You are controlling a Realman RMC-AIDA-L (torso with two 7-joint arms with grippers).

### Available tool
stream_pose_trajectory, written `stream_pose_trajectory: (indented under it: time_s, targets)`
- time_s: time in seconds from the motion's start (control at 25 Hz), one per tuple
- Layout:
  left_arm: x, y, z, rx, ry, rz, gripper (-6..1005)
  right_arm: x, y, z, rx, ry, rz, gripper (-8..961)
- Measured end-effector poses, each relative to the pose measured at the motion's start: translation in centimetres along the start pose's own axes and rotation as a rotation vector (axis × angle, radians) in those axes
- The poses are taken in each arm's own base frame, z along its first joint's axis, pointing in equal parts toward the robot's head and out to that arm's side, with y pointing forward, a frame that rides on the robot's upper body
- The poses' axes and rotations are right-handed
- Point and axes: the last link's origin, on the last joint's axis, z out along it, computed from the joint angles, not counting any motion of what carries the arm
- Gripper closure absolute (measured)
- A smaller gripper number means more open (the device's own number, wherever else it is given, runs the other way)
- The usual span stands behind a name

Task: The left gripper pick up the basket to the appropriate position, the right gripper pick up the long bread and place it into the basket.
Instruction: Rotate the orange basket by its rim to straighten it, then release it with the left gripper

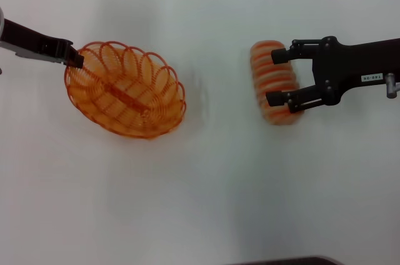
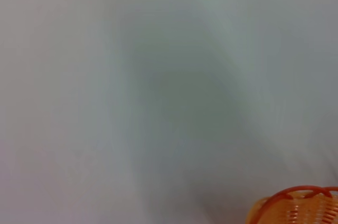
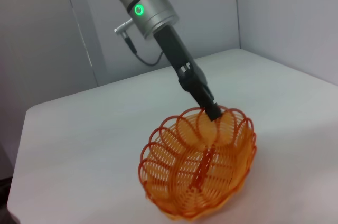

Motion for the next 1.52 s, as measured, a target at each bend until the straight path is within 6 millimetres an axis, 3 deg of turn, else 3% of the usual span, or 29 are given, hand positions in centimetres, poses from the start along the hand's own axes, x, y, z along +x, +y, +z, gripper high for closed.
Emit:
stream_pose_trajectory:
  time_s: [0.56,1.52]
  targets:
    - [-1.7,-0.4,0.2,-0.069,0.077,-0.216,930,-0.5,-1.1,-0.7,0.111,-0.095,0.039,54]
    - [-3.4,-0.9,1.0,-0.055,0.211,-0.392,931,-1.1,-2.7,-0.7,0.281,-0.269,0.096,61]
